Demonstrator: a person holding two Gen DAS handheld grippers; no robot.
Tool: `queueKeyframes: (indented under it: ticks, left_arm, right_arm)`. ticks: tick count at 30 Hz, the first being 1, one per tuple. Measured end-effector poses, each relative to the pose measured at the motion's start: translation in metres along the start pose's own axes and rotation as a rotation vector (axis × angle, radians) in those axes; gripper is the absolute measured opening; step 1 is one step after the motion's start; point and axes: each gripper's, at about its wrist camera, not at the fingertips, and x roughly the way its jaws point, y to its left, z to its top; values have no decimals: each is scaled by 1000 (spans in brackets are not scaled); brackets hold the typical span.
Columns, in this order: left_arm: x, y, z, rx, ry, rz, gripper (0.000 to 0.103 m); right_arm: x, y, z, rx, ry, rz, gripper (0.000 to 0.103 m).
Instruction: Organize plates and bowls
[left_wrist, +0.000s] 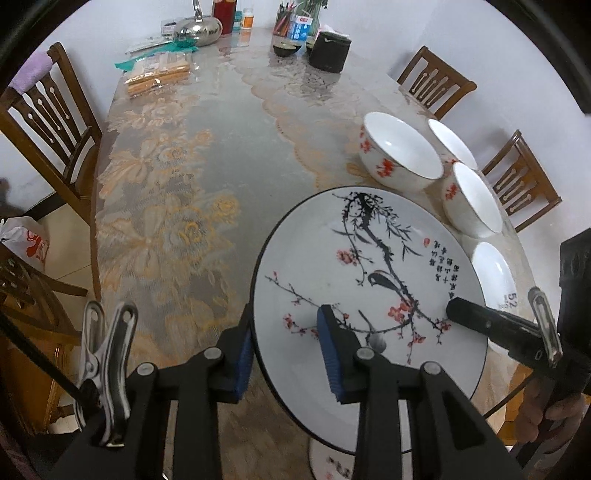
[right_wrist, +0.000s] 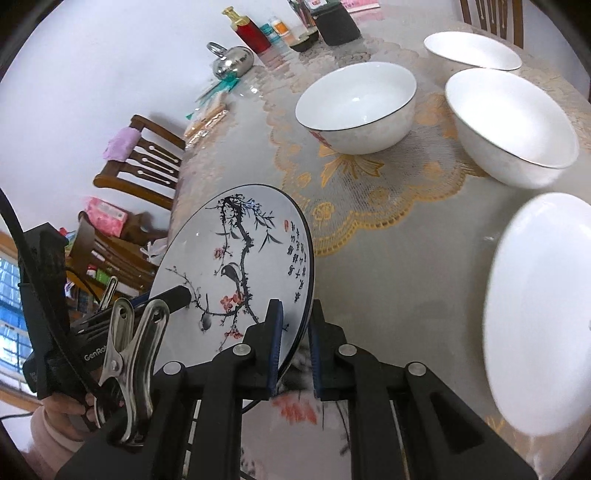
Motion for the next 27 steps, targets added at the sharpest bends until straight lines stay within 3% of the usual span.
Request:
queueKeyframes:
  ticks: [8,16,27]
  left_arm:
    - [-22,-26,-47,-37,7,4,33]
    - [-15,-40,-96,-81,45,3,34]
    - [-6,-43,-117,-111,60,35,33]
  right_arm:
    - [-36,-10,-40,-13,18,13,15]
    - [-45,-27,-75,-6,54,5,15]
    - [-33,-38,-93,0,84,-17,15]
